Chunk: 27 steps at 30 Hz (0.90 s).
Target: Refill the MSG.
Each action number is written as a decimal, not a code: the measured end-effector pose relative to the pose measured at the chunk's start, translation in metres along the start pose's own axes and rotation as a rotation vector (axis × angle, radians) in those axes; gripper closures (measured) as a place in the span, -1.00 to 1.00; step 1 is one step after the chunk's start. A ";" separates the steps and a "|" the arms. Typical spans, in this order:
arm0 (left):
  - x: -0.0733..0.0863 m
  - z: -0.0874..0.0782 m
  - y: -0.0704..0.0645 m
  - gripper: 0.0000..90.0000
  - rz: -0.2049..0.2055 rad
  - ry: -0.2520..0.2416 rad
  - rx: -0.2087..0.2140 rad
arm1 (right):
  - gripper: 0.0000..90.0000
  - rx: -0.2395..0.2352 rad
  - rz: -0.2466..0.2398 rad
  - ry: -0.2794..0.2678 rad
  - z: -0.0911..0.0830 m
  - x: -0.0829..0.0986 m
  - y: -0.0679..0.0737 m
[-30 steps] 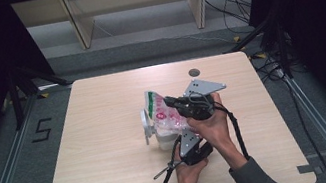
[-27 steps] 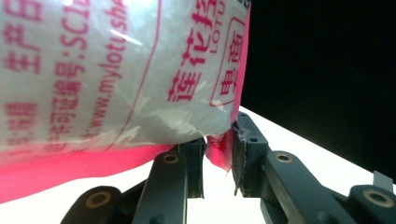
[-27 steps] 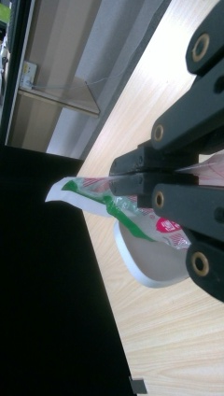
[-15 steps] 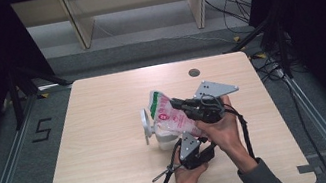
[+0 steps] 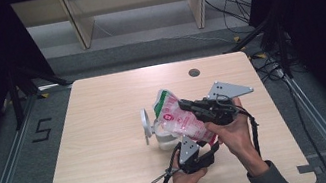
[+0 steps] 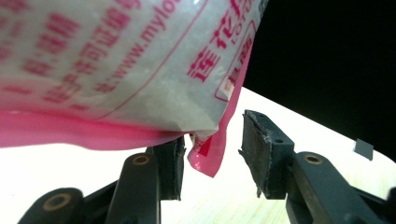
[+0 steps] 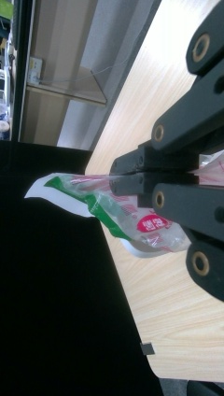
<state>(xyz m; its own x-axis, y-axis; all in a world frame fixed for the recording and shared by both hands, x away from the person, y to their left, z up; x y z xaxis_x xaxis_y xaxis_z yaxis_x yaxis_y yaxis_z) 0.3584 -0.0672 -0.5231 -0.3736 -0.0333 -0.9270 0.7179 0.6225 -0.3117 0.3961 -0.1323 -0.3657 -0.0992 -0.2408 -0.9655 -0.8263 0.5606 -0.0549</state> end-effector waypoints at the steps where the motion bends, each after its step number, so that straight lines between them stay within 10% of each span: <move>1: 0.000 0.000 0.000 0.30 -0.003 0.002 0.003 | 1.00 0.008 -0.003 -0.006 -0.002 0.001 -0.002; 27: 0.004 -0.008 -0.002 0.03 -0.024 0.030 -0.044 | 1.00 0.043 0.080 -0.092 -0.043 0.019 -0.011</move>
<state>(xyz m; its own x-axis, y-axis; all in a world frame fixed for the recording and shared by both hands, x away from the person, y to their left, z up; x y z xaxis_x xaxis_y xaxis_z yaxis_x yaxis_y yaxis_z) 0.3508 -0.0620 -0.5242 -0.4082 -0.0256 -0.9126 0.6822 0.6557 -0.3235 0.3794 -0.1768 -0.3730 -0.1110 -0.1214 -0.9864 -0.7930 0.6091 0.0143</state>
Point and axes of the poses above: each handheld gripper's, and its own axes: z roughly forward along the jaws, x roughly out of its underside, y roughly to its left, the point moved 4 cm from there along z, roughly forward along the jaws, and after that the axes turned 6 degrees about -z, right-handed, at the moved point
